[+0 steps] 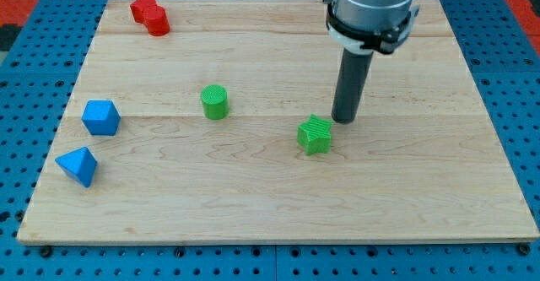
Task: Slide the green star towards the bottom right
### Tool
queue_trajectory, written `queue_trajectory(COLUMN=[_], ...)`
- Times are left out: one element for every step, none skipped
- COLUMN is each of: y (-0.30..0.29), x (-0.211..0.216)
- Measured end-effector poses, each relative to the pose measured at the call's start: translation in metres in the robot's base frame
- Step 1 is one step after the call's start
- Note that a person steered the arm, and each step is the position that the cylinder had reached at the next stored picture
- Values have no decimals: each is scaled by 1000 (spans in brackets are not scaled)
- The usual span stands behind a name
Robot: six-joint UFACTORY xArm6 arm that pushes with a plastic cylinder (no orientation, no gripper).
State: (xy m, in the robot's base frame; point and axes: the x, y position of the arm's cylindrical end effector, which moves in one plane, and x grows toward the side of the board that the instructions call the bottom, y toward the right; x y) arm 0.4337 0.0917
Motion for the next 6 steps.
queue_trajectory(y=[-41, -79, -2, 60, 28, 54], x=[-8, 30, 69, 80, 75, 14])
